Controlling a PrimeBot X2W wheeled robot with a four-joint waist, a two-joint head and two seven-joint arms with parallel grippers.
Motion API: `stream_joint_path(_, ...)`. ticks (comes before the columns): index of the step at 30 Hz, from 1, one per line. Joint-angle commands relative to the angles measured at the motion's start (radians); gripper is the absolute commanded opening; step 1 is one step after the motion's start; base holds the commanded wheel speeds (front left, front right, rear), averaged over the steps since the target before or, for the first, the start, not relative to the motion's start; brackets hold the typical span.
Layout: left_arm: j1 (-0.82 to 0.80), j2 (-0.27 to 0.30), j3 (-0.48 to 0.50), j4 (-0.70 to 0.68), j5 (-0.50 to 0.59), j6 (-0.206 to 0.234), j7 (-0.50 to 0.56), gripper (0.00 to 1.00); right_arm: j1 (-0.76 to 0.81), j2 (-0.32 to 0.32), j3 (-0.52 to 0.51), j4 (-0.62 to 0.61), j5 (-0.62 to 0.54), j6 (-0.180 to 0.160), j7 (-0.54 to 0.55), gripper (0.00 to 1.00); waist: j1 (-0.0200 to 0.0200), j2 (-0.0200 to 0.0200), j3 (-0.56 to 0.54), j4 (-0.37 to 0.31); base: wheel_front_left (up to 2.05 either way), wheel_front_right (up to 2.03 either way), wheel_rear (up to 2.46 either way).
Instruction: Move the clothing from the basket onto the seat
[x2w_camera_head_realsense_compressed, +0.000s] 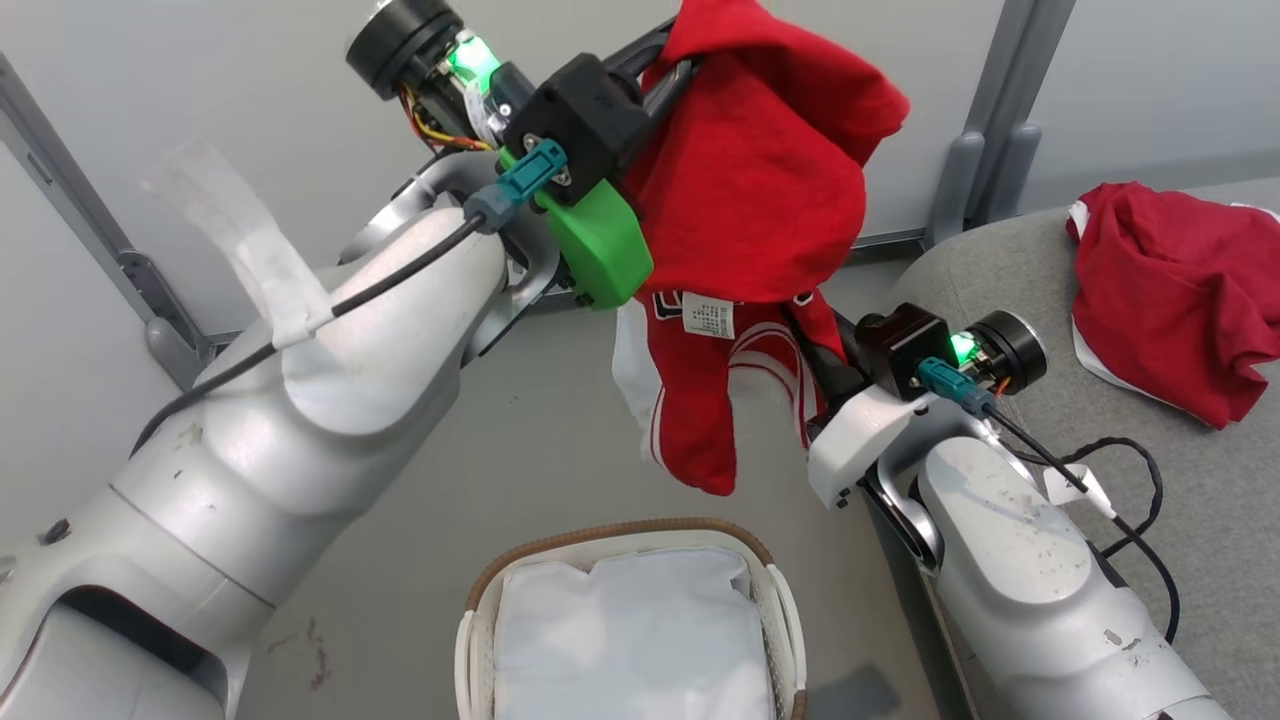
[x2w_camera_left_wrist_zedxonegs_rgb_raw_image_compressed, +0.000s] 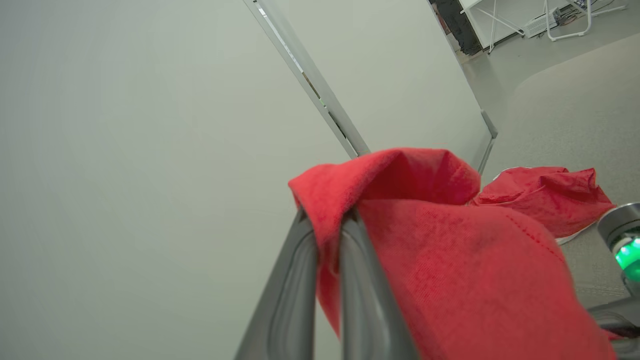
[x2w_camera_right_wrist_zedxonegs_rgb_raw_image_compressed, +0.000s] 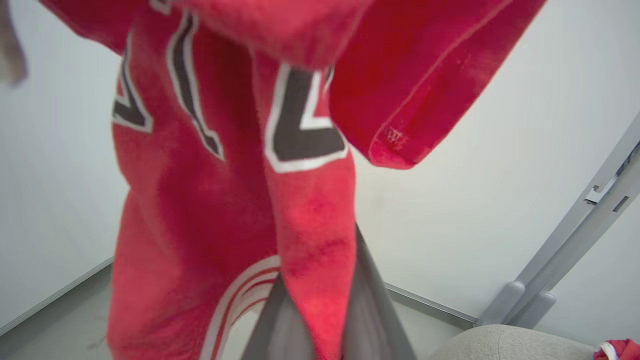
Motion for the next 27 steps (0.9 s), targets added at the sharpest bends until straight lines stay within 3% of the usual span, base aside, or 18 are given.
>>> stream_joint_path(1,0.039,0.014,-0.003,0.008,-0.017,0.003,-0.006,0.0,0.0,-0.004,-0.005,-0.003,0.01,-0.001,0.0,0.0,0.0001,0.0,0.0,-0.001,0.0,0.0,0.0)
stream_joint_path(8,0.142,0.036,0.015,0.023,-0.067,0.026,-0.022,0.0,0.023,-0.003,-0.027,-0.029,0.011,-0.001,0.0,0.0,0.0001,0.0,-0.002,-0.016,0.0,0.0,0.0)
stream_joint_path(9,0.159,0.036,0.02,0.023,-0.074,0.031,-0.027,0.07,0.025,-0.003,-0.033,-0.033,0.009,-0.001,0.0,0.0,0.0001,0.0,-0.003,-0.017,0.0,0.0,0.0)
stream_joint_path(10,0.183,0.036,0.028,0.024,-0.089,0.037,-0.034,0.45,0.027,-0.003,-0.041,-0.039,0.006,-0.001,0.0,0.0,0.0001,0.0,-0.003,-0.02,0.0,0.0,0.0)
stream_joint_path(11,0.204,0.036,0.034,0.027,-0.097,0.043,-0.039,0.66,0.028,-0.003,-0.048,-0.045,0.002,-0.001,0.0,0.0,0.0001,0.0,-0.003,-0.021,0.0,0.0,0.0)
stream_joint_path(12,0.23,0.036,0.041,0.03,-0.105,0.049,-0.043,1.0,0.028,-0.004,-0.057,-0.052,-0.002,-0.001,0.0,0.0,0.0001,0.0,-0.002,-0.024,0.0,0.0,0.0)
stream_joint_path(19,0.411,0.016,0.105,0.027,-0.152,0.084,-0.057,1.0,0.038,-0.003,-0.109,-0.11,-0.026,-0.001,0.0,0.0,0.0001,0.0,-0.001,-0.034,0.0,0.0,0.0)
stream_joint_path(27,0.636,0.003,0.211,-0.033,-0.083,0.088,-0.058,1.0,0.053,-0.004,-0.15,-0.177,-0.042,-0.001,0.0,0.0,0.0001,0.0,0.007,-0.041,0.0,0.0,0.0)
